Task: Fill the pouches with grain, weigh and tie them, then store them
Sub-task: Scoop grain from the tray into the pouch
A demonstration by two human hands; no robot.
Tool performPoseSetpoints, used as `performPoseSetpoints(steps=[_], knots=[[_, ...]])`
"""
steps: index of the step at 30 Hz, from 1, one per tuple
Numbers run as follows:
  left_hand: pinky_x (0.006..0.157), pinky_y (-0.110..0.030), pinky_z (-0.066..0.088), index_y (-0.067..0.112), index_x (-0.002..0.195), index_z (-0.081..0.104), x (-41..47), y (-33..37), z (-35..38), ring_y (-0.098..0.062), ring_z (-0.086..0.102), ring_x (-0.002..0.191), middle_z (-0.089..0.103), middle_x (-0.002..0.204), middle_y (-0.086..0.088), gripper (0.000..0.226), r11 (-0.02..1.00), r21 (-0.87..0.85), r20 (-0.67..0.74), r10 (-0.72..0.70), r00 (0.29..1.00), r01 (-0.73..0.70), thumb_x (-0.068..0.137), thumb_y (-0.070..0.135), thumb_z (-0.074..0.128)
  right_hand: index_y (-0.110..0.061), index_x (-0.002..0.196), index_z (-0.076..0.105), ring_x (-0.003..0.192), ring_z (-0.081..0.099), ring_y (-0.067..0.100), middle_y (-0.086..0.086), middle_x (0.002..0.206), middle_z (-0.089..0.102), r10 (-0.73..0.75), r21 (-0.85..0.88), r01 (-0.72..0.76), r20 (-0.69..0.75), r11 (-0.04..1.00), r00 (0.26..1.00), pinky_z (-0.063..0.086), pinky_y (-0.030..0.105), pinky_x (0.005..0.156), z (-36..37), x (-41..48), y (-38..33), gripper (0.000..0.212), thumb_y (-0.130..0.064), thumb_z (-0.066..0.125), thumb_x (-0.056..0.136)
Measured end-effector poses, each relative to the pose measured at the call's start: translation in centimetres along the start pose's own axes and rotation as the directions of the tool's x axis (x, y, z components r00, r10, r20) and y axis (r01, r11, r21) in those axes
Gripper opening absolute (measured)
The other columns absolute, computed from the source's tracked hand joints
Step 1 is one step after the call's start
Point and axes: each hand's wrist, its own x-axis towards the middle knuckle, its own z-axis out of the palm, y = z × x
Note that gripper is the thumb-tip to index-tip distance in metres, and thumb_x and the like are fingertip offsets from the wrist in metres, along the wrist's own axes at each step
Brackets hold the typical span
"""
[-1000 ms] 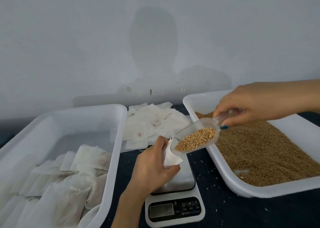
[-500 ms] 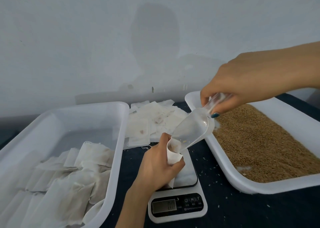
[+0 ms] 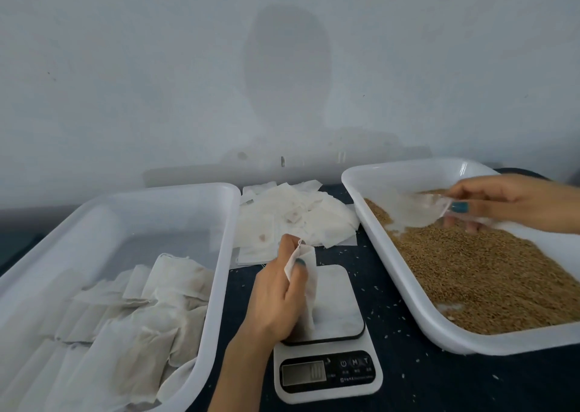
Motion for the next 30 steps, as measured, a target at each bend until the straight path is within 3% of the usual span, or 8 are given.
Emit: performPoseSetpoints(steps=[5, 10, 12, 14, 19, 22, 25, 30], knots=[[0.066, -0.054, 0.048, 0.019, 0.099, 0.044, 0.0, -0.2, -0.5, -0.025, 0.051, 0.069, 0.053, 0.077, 0.001, 0.046, 0.993, -0.102, -0.032, -0.063, 0.997, 0.06, 0.091, 0.057, 0.021, -0.025, 0.095, 0.067, 0.068, 0.07, 0.015, -0.001, 0.078, 0.074, 0.269, -0.135, -0.324, -0.313, 0.936, 0.911, 0.054, 0.023, 0.054, 2.9, -0.7, 9.7, 0.019, -0.042, 0.064, 0.085], [0.064, -0.033, 0.04, 0.027, 0.094, 0.039, 0.1, 0.4, -0.5, -0.006, 0.04, 0.066, 0.043, 0.074, 0.013, 0.037, 0.994, -0.105, -0.065, -0.051, 0.997, 0.044, 0.092, 0.06, 0.022, -0.027, 0.103, 0.065, 0.084, 0.065, 0.005, -0.01, 0.094, 0.067, 0.396, -0.482, -0.46, -0.235, 0.745, 0.888, 0.051, 0.02, 0.073, 5.0, -1.1, 11.2, 0.019, -0.044, 0.059, 0.094], [0.065, -0.029, 0.039, 0.032, 0.092, 0.037, 0.2, 0.7, -0.4, -0.005, 0.042, 0.065, 0.044, 0.076, 0.018, 0.042, 0.996, -0.075, -0.068, -0.049, 0.997, 0.044, 0.091, 0.07, 0.02, -0.026, 0.118, 0.063, 0.1, 0.062, 0.004, -0.011, 0.114, 0.066, 0.272, -0.564, -0.412, -0.318, 0.716, 0.908, 0.051, 0.021, 0.089, 5.3, -1.0, 8.2, 0.032, -0.044, 0.063, 0.091], [0.065, -0.025, 0.039, 0.038, 0.09, 0.035, 0.4, 1.2, -0.3, -0.002, 0.046, 0.066, 0.046, 0.078, 0.021, 0.047, 0.999, -0.022, -0.077, -0.041, 0.996, 0.039, 0.086, 0.081, 0.016, -0.035, 0.121, 0.058, 0.103, 0.058, -0.007, -0.023, 0.118, 0.06, 0.089, -0.435, -0.278, -0.406, 0.857, 0.91, 0.049, 0.016, 0.089, 6.6, -1.2, 2.7, 0.036, -0.046, 0.061, 0.087], [0.065, -0.021, 0.036, 0.042, 0.1, 0.033, 0.8, 2.2, -0.3, -0.002, 0.051, 0.072, 0.046, 0.086, 0.014, 0.066, 0.999, 0.043, -0.05, 0.03, 0.998, -0.028, 0.071, 0.095, 0.005, -0.057, 0.125, 0.041, 0.102, 0.046, -0.029, -0.046, 0.116, 0.047, -0.176, -0.189, 0.136, -0.214, 0.972, 0.961, 0.039, -0.003, 0.08, 14.7, -0.3, -8.9, 0.049, -0.069, 0.053, 0.079], [0.061, -0.014, 0.037, 0.052, 0.093, 0.032, 0.9, 3.0, -0.4, 0.001, 0.052, 0.069, 0.045, 0.083, 0.007, 0.055, 0.999, 0.001, -0.035, 0.037, 0.999, -0.037, 0.071, 0.094, 0.003, -0.04, 0.126, 0.043, 0.103, 0.054, -0.011, -0.028, 0.119, 0.056, -0.185, -0.172, 0.144, -0.254, 0.974, 0.949, 0.047, 0.014, 0.09, 18.9, 1.9, -10.7, 0.042, -0.056, 0.055, 0.09], [0.057, -0.013, 0.036, 0.042, 0.087, 0.03, 0.8, 2.9, -0.2, 0.003, 0.048, 0.061, 0.041, 0.071, 0.01, 0.063, 0.999, -0.031, -0.041, -0.037, 0.998, 0.036, 0.069, 0.095, 0.003, -0.028, 0.094, 0.048, 0.085, 0.06, 0.008, -0.01, 0.09, 0.063, -0.136, -0.156, 0.08, -0.396, 0.985, 0.908, 0.053, 0.033, 0.078, 20.0, 3.8, -10.5, 0.032, -0.058, 0.038, 0.088], [0.063, -0.024, 0.038, 0.047, 0.082, 0.036, 0.7, 1.5, 0.4, -0.002, 0.05, 0.065, 0.047, 0.075, 0.009, 0.045, 0.98, -0.029, 0.02, -0.197, 0.98, 0.198, 0.081, 0.083, 0.01, -0.028, 0.077, 0.046, 0.073, 0.051, 0.008, -0.006, 0.075, 0.053, -0.134, -0.134, 0.076, -0.495, 0.988, 0.859, 0.046, 0.031, 0.066, 21.4, 6.4, -6.8, 0.027, -0.045, 0.049, 0.097]])
